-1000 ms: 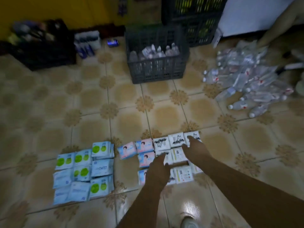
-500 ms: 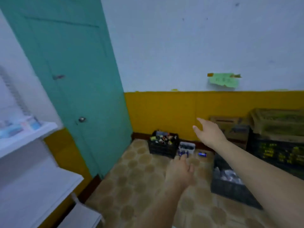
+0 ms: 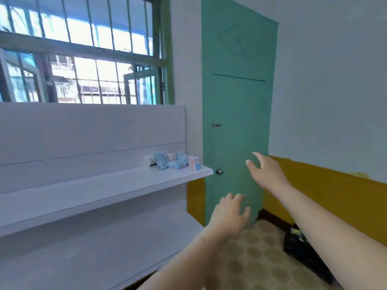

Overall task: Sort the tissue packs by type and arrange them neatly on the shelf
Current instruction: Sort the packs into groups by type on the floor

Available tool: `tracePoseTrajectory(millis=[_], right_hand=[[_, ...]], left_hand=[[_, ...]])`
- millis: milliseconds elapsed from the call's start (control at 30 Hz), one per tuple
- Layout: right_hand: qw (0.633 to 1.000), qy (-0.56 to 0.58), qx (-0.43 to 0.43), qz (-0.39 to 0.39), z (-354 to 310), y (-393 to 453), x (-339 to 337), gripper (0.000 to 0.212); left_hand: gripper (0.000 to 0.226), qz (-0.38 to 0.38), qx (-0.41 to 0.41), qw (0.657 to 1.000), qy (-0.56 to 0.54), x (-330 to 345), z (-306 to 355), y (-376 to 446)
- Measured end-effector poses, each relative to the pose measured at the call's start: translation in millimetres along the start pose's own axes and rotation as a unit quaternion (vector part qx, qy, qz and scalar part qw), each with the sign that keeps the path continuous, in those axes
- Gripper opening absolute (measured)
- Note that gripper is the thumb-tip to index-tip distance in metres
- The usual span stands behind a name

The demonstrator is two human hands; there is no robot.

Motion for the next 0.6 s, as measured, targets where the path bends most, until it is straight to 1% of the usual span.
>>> tracePoseTrajectory(millis=[133,233,367,600], right_hand=[[0.999,0.018,-0.038,-0.029,-58,27,66,0.056],[0.997,0.035,-0.052,-0.052,-79,63,106,0.057],[0.992,0.079,-0.064,-0.074,-95,120,157,0.059],[0.978,0.164,-0.026,-0.127,-93,224,251,0.058]], left_hand=[[0.048,0.021,-0.063,0.998,-0.005,-36,-89,7],[0.049,0.042,-0.093,0.995,-0.012,-60,-141,22],[0.047,0.076,-0.131,0.988,-0.022,-93,-205,60],[0.045,0.111,-0.183,0.977,-0.004,-120,-312,135]])
Point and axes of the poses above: each hand's wrist, its own y-axis towards the middle knuckle, its own x-axis out of the palm, z = x × y, the point moved 3 cm from there along y, towards the middle knuckle
